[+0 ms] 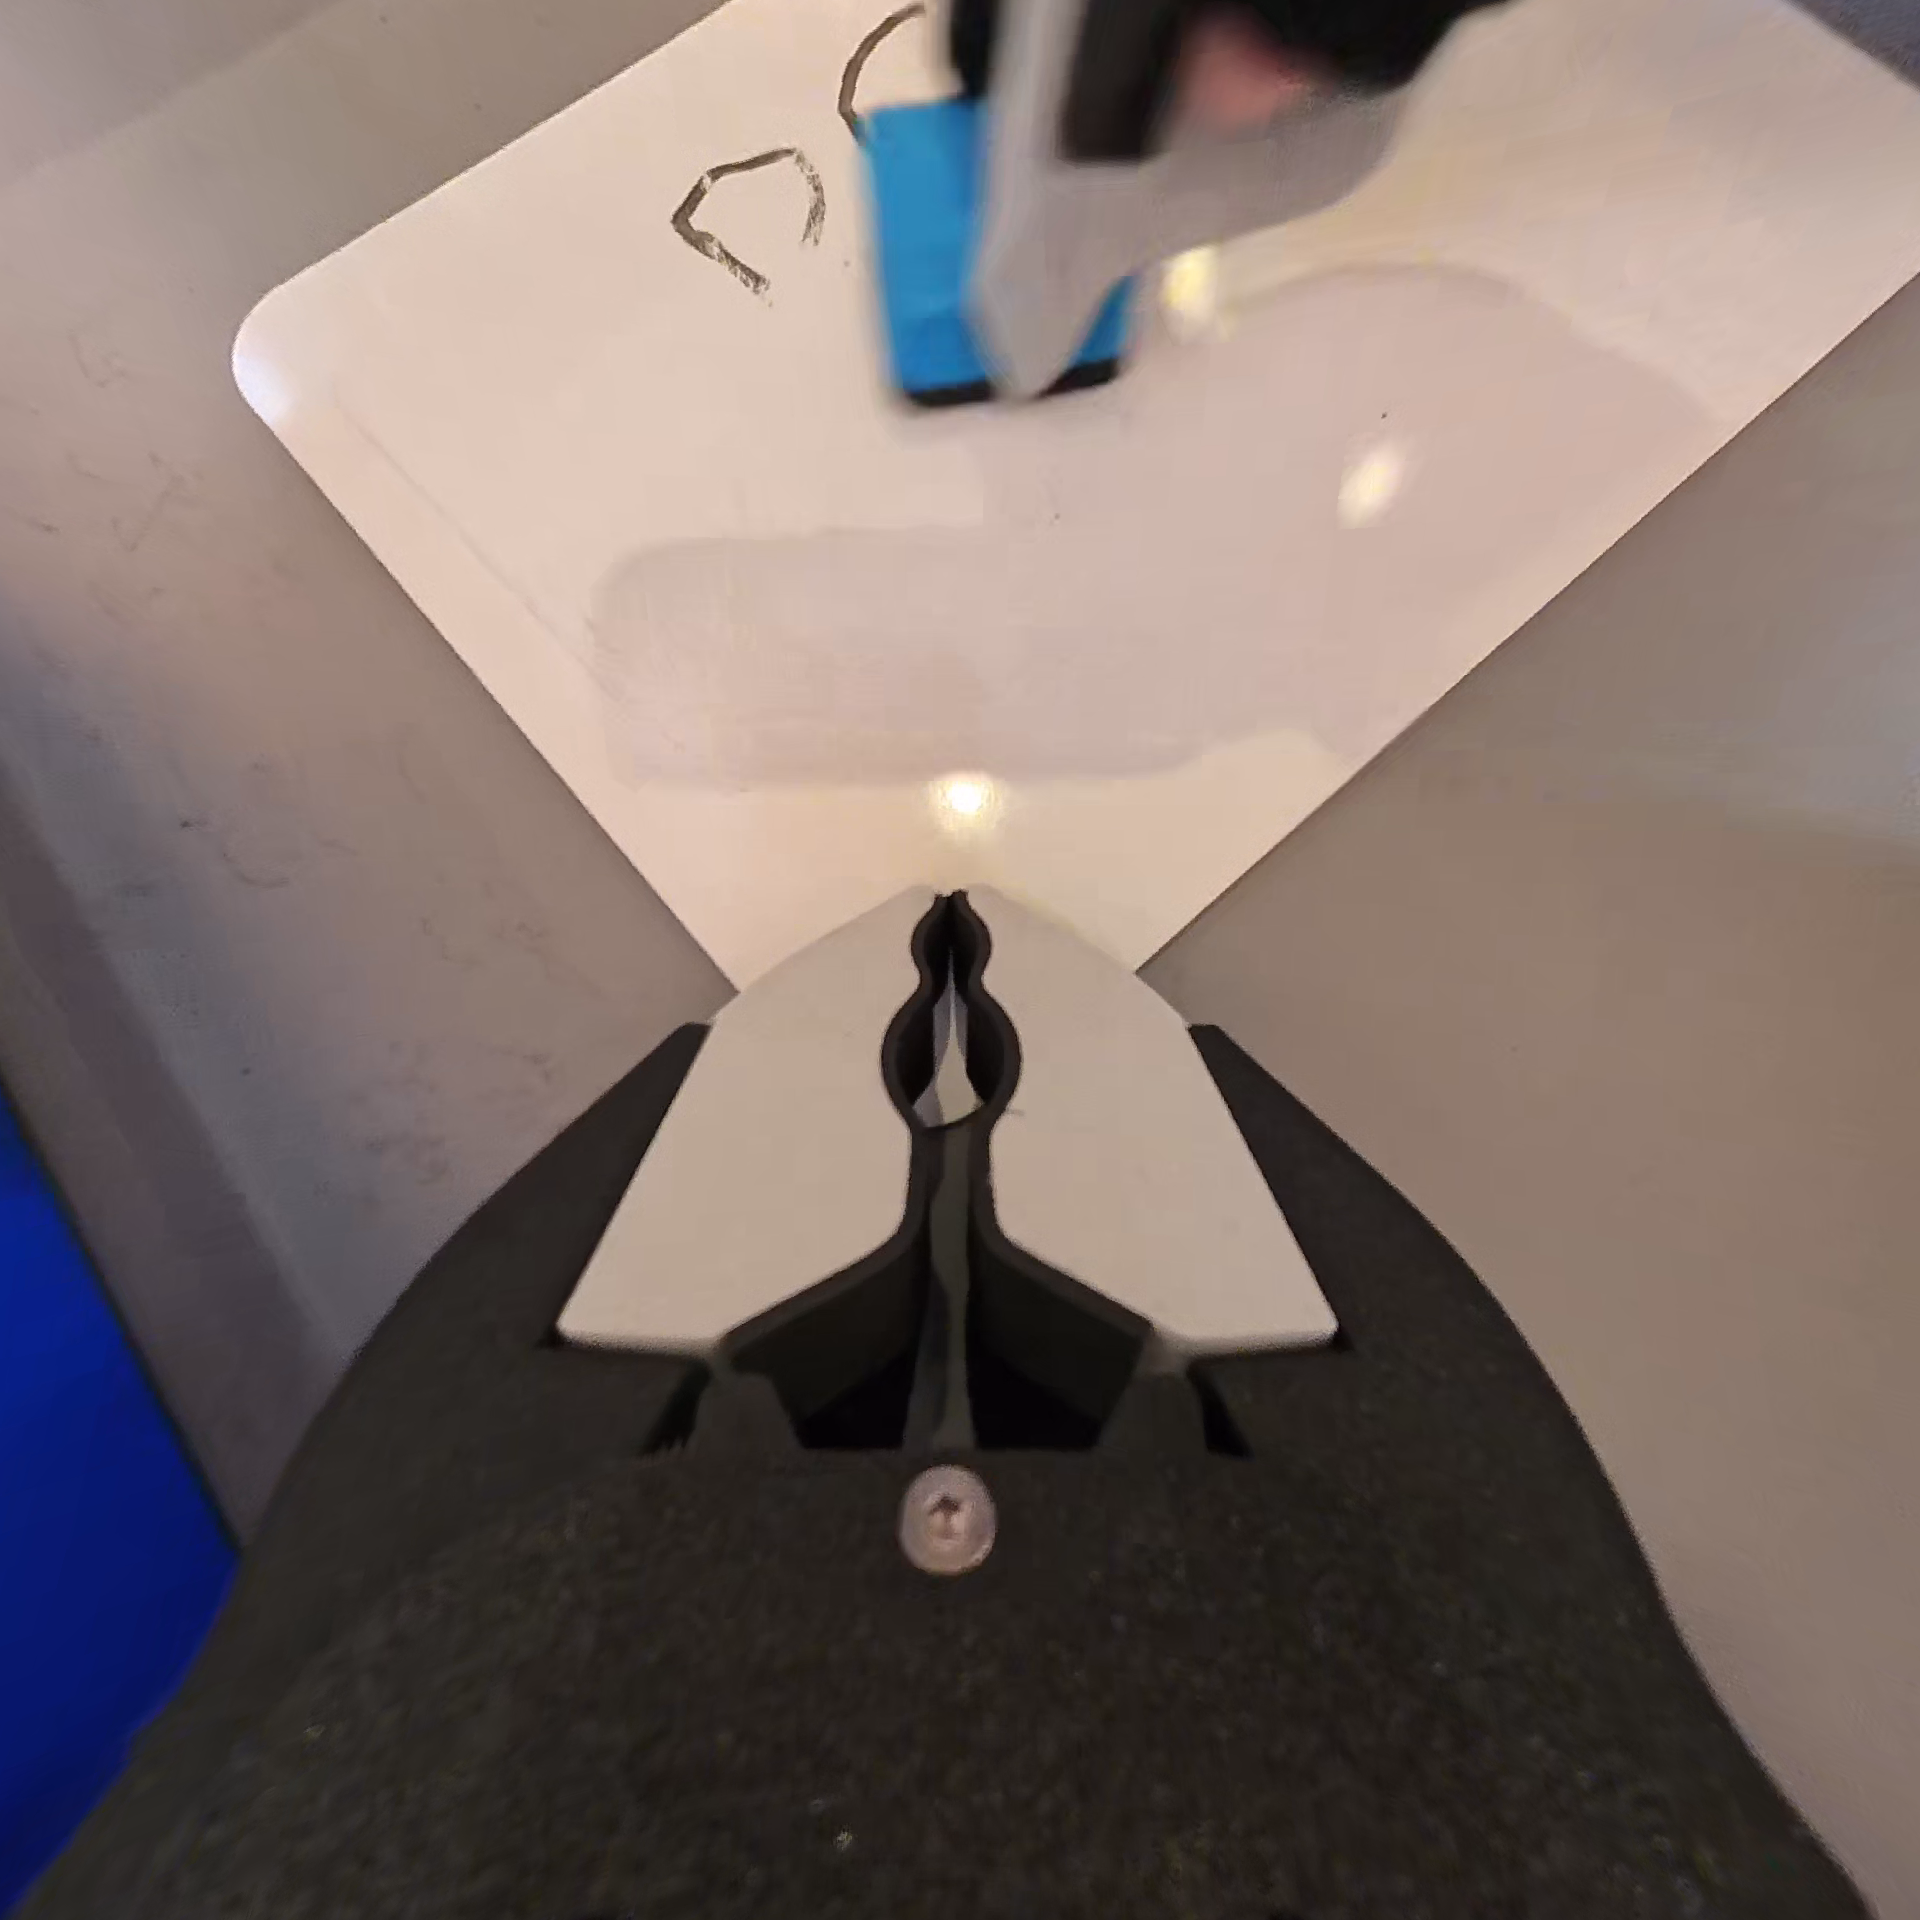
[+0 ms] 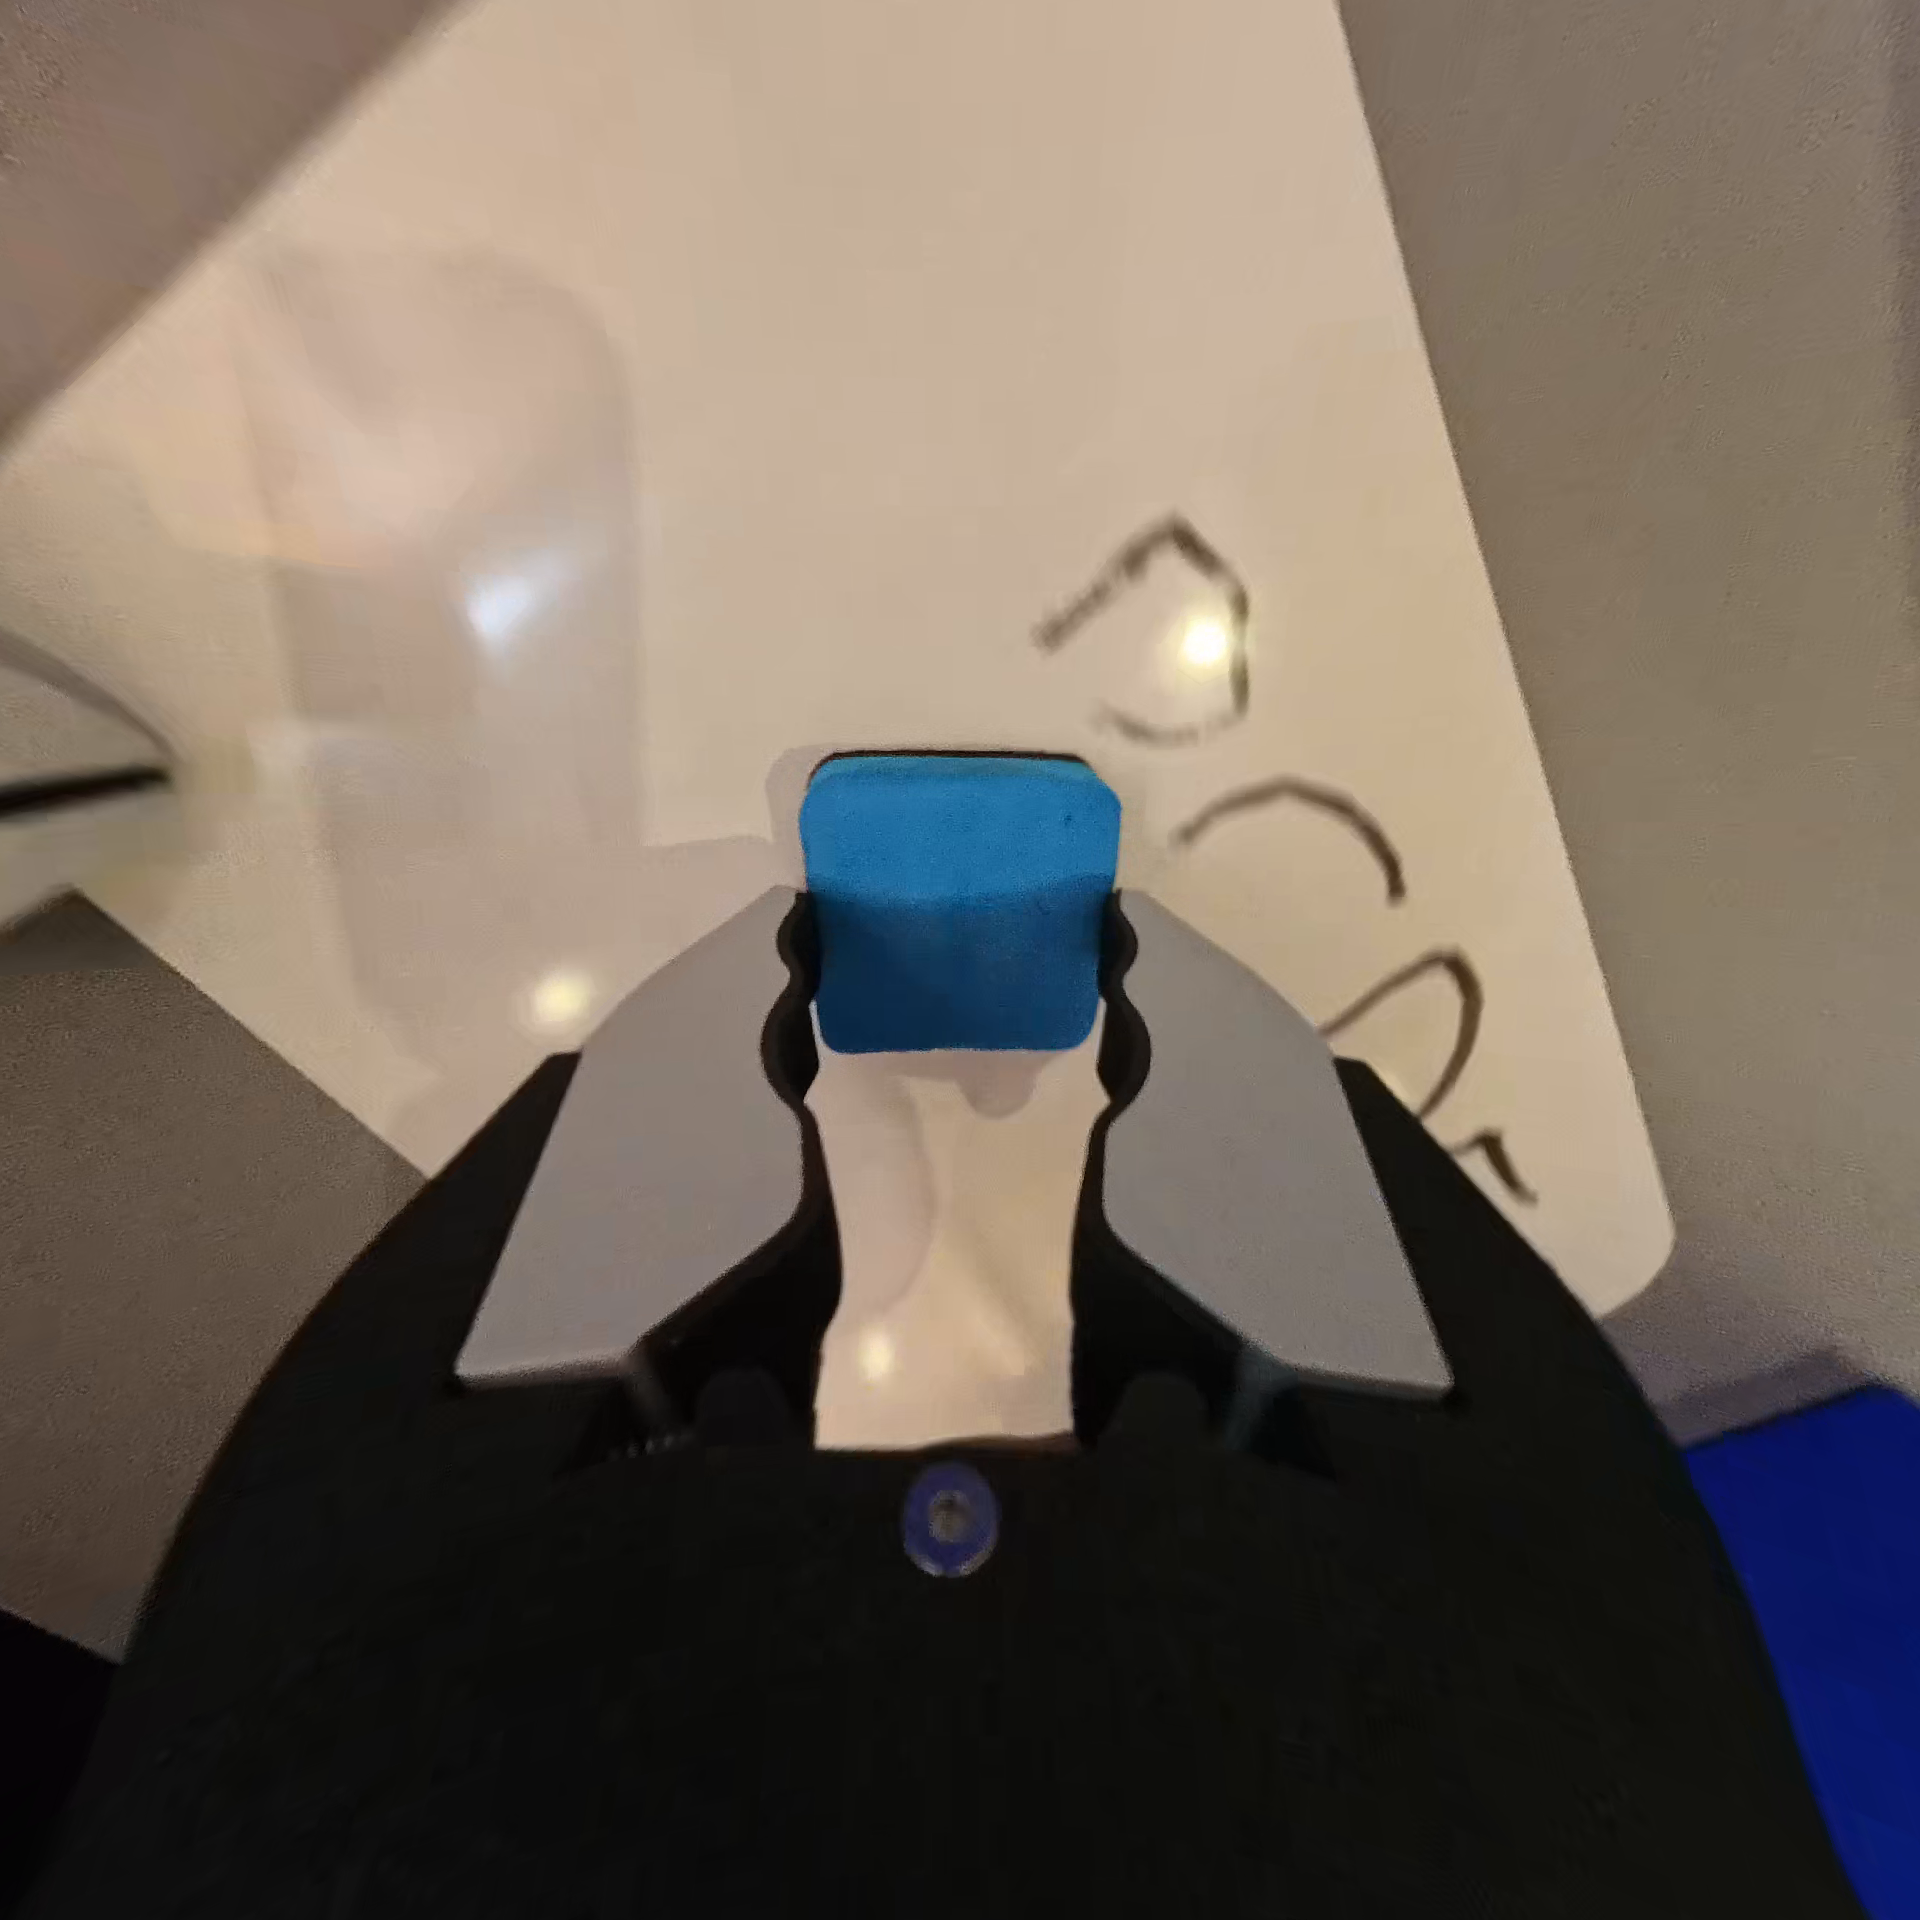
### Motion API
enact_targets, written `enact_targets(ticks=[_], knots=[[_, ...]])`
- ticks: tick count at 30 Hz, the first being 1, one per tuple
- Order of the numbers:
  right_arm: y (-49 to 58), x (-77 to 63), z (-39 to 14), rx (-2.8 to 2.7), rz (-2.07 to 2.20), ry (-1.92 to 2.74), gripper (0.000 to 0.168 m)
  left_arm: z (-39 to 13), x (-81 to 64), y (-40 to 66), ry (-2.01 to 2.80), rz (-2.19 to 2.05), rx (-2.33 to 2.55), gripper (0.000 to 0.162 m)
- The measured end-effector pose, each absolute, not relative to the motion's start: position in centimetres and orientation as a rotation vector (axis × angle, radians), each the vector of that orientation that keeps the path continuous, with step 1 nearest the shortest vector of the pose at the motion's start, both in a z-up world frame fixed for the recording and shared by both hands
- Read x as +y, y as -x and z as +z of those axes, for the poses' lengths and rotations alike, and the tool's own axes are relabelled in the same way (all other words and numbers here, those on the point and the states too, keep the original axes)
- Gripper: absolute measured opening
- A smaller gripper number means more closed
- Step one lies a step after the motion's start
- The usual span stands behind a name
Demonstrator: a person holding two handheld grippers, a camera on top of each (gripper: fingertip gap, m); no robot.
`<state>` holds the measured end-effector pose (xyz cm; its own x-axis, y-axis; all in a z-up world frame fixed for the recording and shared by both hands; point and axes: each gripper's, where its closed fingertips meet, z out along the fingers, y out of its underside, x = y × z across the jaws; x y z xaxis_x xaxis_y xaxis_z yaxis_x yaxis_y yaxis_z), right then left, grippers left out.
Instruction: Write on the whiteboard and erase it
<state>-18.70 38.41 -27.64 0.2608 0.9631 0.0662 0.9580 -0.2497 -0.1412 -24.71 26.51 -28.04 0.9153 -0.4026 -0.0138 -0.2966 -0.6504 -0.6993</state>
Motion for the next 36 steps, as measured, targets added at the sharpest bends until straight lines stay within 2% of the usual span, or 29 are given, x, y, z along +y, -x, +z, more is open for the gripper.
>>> enact_targets(ticks=[3, 9, 14, 20, 25, 27, 30, 32, 34, 36], knots=[[23.2, 39.6, -27.6, -1.886, 0.041, 2.336, 0.051, -28.0, 26.4, 24.5, 2.321, -0.183, 0.501, 0.000], [16.3, 47.7, -27.7, -1.567, -0.038, 2.620, 0.052, -28.0, 26.5, 24.5, 2.322, -0.206, 0.501, 0.000], [25.2, 41.5, -27.6, -1.815, 0.038, 2.362, 0.052, -28.0, 26.5, 24.3, 2.317, -0.195, 0.518, 0.000], [19.1, 47.0, -27.7, -1.539, 0.008, 2.576, 0.051, -28.0, 26.4, 24.4, 2.319, -0.196, 0.511, 0.000], [24.8, 40.7, -27.6, -1.826, -0.001, 2.331, 0.052, -28.0, 26.4, 24.4, 2.323, -0.216, 0.506, 0.000], [22.6, 41.4, -27.6, -1.777, 0.000, 2.381, 0.052, -28.0, 26.4, 24.4, 2.323, -0.222, 0.505, 0.000], [12.9, 47.8, -27.5, -1.477, -0.161, 2.594, 0.052, -28.0, 26.3, 24.4, 2.319, -0.203, 0.508, 0.000], [10.6, 48.4, -27.7, -1.372, -0.072, 2.680, 0.052, -28.0, 26.3, 24.4, 2.315, -0.186, 0.518, 0.000], [12.4, 47.0, -27.5, -1.507, -0.157, 2.575, 0.052, -28.0, 26.4, 24.3, 2.315, -0.186, 0.521, 0.000], [18.0, 42.4, -27.7, -1.681, 0.012, 2.482, 0.052, -28.0, 26.6, 24.2, 2.317, -0.196, 0.518, 0.000]])
